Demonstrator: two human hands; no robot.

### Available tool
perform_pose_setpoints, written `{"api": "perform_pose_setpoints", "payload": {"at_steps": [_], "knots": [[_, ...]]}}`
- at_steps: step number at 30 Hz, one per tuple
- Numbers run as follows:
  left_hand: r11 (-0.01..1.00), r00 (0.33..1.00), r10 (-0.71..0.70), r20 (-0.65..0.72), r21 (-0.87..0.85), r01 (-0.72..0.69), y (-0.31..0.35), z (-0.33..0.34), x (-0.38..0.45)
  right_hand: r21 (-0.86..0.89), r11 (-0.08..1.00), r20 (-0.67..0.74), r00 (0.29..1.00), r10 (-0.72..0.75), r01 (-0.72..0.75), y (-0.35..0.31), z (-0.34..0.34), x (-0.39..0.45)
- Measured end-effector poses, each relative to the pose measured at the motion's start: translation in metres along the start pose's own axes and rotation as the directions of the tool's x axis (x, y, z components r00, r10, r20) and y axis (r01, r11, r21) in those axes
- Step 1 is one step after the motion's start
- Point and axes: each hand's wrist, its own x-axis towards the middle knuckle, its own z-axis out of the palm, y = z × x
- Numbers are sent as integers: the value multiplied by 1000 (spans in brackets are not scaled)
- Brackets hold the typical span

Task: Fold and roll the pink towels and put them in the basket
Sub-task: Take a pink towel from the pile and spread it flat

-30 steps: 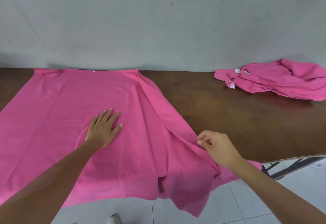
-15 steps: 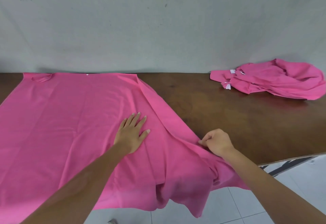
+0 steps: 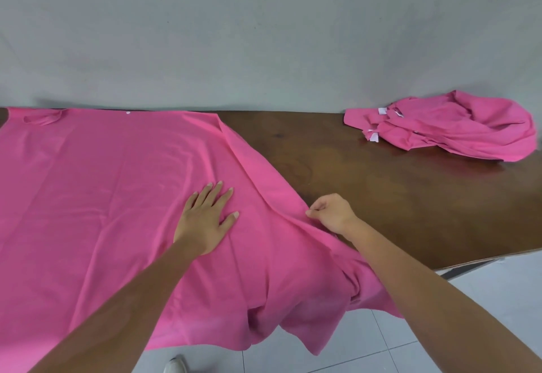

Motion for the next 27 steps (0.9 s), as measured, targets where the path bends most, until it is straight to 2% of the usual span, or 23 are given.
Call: {"api": "perform_pose_setpoints", "payload": {"at_steps": [7, 9, 12, 15, 23, 27], "knots": [[1000, 1000, -10, -2, -5, 10, 1, -1, -1, 118, 986, -98, 987, 129, -117, 2, -21, 6], [1000, 1000, -10, 1, -4, 10, 1, -2, -1, 52, 995, -116, 989, 95, -89, -1, -29, 4], [1000, 1000, -8, -3, 0, 8, 1, -2, 0, -153, 988, -126, 992, -16, -3, -12, -35, -3], [1000, 1000, -7, -9, 4, 7, 1, -1, 0, -251, 968, -152, 988, -32, -7, -22, -41, -6], [1000, 1000, -16, -5, 1, 16, 0, 1, 0, -209, 966, -329, 941, 78, -153, -21, -72, -2], [1000, 1000, -16, -8, 2, 16, 1, -1, -1, -176, 972, -457, 887, 60, -156, -33, -95, -1]]}}
